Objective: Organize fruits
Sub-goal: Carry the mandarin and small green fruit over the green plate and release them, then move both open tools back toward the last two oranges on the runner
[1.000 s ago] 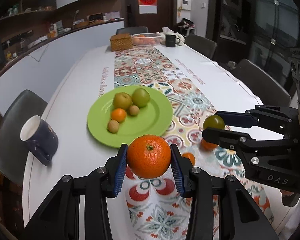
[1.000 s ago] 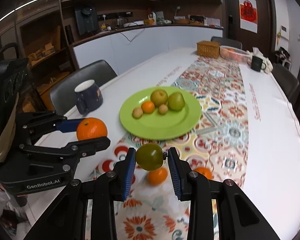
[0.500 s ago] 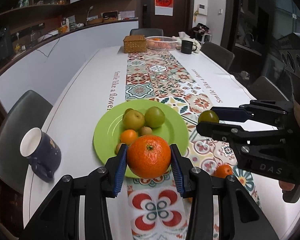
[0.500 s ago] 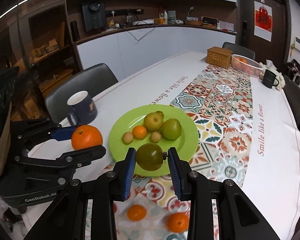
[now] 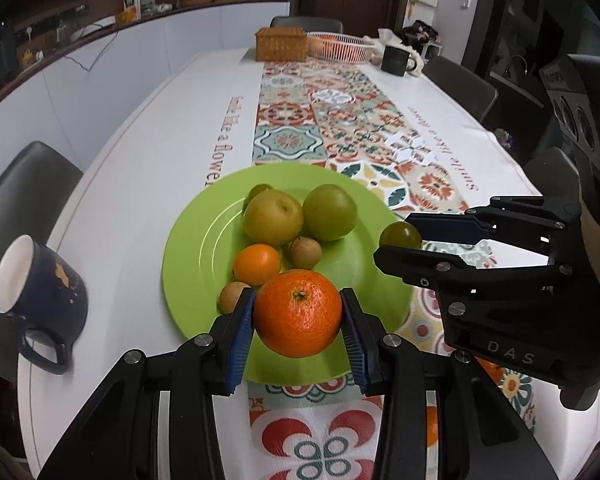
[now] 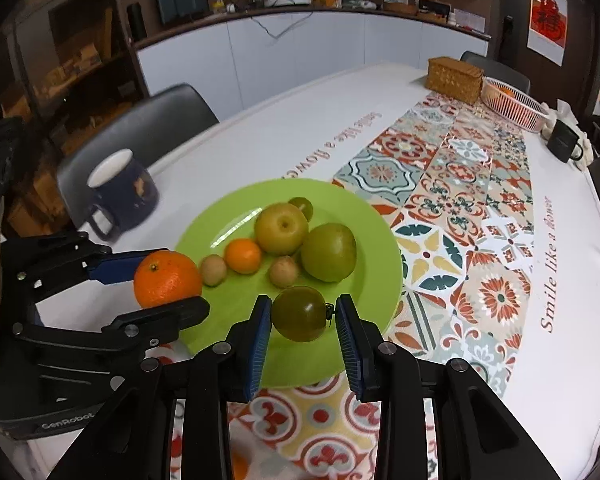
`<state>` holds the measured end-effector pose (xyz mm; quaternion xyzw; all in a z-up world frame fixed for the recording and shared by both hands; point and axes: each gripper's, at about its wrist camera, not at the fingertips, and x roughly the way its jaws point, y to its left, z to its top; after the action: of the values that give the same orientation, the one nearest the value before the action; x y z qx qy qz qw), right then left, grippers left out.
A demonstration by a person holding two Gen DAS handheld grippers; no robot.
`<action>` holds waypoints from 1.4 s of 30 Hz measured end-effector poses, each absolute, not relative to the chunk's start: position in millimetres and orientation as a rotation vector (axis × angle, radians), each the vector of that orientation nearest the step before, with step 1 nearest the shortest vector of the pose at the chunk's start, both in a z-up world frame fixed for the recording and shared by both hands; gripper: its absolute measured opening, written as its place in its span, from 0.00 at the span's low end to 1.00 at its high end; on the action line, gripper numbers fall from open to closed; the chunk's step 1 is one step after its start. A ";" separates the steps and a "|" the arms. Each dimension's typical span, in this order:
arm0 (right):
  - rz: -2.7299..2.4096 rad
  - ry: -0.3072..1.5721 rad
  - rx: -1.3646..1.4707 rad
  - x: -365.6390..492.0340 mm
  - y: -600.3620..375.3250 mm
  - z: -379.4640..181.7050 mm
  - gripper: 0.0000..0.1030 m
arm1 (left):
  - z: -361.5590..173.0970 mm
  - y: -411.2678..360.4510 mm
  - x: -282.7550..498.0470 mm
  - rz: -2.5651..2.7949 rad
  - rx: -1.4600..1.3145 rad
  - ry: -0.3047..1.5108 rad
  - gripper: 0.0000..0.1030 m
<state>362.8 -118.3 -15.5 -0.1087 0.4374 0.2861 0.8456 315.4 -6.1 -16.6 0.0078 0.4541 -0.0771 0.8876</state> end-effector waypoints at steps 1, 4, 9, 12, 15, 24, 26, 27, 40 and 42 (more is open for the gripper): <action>0.605 0.931 -0.232 364.9 -117.5 -19.0 0.33 | -19.1 -5.9 317.5 -0.159 0.016 0.950 0.40; 0.604 0.952 -0.239 371.1 -114.9 -29.7 0.33 | -25.1 -4.8 322.1 -0.161 0.016 0.963 0.40; 0.606 0.974 -0.242 376.5 -113.5 -41.3 0.33 | -29.8 -4.6 327.6 -0.159 0.015 0.973 0.40; 0.595 0.983 -0.239 378.6 -115.1 -44.5 0.40 | -29.1 -4.9 327.5 -0.144 0.027 0.964 0.51; 0.574 0.973 -0.225 378.3 -121.2 -42.7 0.47 | -23.5 -3.7 321.4 -0.107 0.044 0.942 0.57; 0.505 0.886 -0.200 343.6 -149.5 -18.0 0.55 | 8.5 -6.8 285.4 -0.034 0.096 0.838 0.67; 0.493 0.855 -0.178 329.6 -157.4 -6.7 0.57 | 17.4 -10.0 276.4 -0.033 0.099 0.814 0.71; 0.492 0.845 -0.171 325.7 -159.9 -3.0 0.59 | 21.6 -11.5 271.9 -0.029 0.100 0.801 0.72; 0.452 0.682 -0.126 251.7 -192.3 42.3 0.66 | 54.0 -37.4 211.2 -0.059 0.100 0.714 0.79; 0.443 0.672 -0.120 243.9 -197.3 44.1 0.66 | 55.7 -40.4 204.9 -0.065 0.095 0.709 0.80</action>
<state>243.9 -197.3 44.1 -0.0586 0.3266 0.2155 0.9184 204.9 -40.4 55.7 0.0464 0.3470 -0.0317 0.9362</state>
